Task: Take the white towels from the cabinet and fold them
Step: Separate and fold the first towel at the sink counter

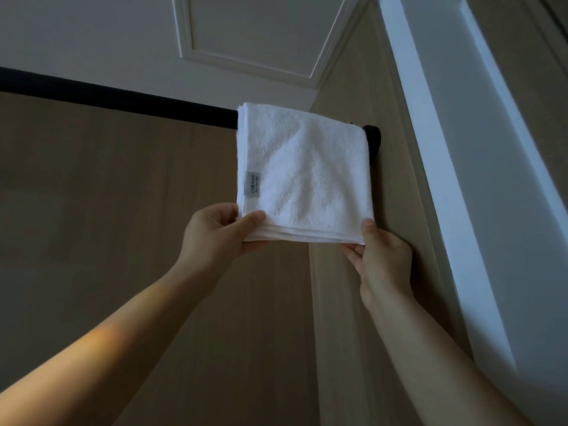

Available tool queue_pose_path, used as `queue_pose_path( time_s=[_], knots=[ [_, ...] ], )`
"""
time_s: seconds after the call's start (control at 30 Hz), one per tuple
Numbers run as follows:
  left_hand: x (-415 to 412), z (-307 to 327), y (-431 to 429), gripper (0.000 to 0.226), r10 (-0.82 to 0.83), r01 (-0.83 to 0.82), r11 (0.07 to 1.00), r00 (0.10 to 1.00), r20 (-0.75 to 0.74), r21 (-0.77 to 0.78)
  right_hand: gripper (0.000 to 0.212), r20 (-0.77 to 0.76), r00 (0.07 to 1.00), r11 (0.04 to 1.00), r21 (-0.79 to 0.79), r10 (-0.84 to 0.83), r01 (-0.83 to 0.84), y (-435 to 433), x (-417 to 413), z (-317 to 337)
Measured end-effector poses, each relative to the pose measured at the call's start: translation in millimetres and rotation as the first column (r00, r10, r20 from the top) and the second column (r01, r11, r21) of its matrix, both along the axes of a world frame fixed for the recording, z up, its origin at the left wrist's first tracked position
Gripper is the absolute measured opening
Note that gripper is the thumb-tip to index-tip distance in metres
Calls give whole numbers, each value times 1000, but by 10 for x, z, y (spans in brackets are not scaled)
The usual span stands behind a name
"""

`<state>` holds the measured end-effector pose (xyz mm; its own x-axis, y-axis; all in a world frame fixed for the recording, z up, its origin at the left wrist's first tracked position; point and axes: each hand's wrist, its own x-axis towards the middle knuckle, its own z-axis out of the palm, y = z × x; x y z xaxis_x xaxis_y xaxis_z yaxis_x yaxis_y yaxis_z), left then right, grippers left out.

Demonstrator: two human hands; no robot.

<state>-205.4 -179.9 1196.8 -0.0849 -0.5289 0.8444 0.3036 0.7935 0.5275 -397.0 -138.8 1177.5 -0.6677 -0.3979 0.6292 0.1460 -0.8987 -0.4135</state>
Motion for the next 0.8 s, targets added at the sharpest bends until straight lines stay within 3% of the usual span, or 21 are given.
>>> queue_pose_path(
  time_s=[0.17, 0.3, 0.53, 0.73, 0.8],
  knots=[
    [30, -35, 15, 21, 26, -26, 1000, 999, -30, -17, 23, -97, 958, 963, -47, -268, 265, -66, -36, -120],
    [38, -23, 37, 38, 7, -6, 1000, 998, -68, 11, 27, -138, 892, 903, -32, -429, 429, -128, -34, -170],
    [-23, -32, 89, 39, 43, -45, 999, 998, -42, -27, 24, 35, 875, 875, -29, -483, 484, -143, 42, -125],
    [78, -81, 37, 39, 36, -36, 998, 999, -8, -49, 31, -61, 913, 913, 34, -404, 406, -125, -5, -139],
    [90, -83, 9, 38, 21, -21, 999, 1000, -3, -38, 36, -135, 878, 884, 34, -459, 467, -8, 15, -151]
  ],
)
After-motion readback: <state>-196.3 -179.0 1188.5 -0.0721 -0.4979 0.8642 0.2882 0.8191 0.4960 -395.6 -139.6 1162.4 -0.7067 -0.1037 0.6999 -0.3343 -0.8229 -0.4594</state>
